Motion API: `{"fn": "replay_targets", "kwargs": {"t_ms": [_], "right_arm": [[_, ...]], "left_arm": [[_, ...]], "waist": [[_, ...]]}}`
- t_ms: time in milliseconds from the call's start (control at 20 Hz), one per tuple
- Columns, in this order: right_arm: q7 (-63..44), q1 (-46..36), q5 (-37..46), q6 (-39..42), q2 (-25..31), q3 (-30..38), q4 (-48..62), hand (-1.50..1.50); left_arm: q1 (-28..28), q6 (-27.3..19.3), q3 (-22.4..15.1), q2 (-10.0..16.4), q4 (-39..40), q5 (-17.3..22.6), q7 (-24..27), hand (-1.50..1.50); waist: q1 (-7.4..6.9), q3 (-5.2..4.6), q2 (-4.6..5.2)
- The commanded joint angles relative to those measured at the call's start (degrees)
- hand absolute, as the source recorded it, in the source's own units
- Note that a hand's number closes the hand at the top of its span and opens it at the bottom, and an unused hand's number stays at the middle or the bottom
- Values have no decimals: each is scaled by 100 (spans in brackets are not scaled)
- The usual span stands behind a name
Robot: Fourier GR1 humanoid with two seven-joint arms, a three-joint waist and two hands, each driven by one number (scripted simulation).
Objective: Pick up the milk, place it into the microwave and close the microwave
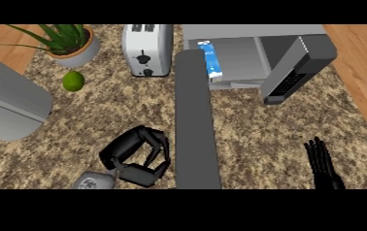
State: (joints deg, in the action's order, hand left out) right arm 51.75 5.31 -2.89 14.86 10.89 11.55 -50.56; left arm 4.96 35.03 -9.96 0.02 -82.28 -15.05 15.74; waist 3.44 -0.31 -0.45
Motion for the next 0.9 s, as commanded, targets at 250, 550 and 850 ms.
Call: {"fn": "replay_targets", "kwargs": {"t_ms": [250,550,850], "right_arm": [[-447,1542,-912,1056,428,-90,-2545,-150],[-790,2229,-1348,1459,553,-477,-3864,-150],[-1456,2218,-1900,1565,746,-672,-4689,-150]], "left_arm": [[586,-1439,-1711,-2,1148,157,685,150],[868,-2436,-3010,-1,1842,899,348,150],[1447,-3872,-4356,1,1627,1682,-219,150]], "waist": [[-80,9,41],[80,3,66],[134,7,73]]}}
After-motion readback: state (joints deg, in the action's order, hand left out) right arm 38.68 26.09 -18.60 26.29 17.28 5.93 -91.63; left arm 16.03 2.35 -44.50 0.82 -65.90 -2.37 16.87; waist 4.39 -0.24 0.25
